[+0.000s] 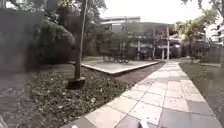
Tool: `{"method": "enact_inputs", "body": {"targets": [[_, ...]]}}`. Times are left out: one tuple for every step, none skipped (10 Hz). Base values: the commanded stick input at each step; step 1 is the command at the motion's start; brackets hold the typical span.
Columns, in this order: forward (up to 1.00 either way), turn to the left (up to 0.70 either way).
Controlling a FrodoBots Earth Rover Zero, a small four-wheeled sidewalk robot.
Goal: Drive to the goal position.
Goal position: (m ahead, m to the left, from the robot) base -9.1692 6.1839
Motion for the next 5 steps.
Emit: {"method": "enact_inputs", "body": {"targets": [[0.00,1.00],[0.00,1.00],[0.00,1.00],[0.00,1.00],[0.00,1.00]]}}
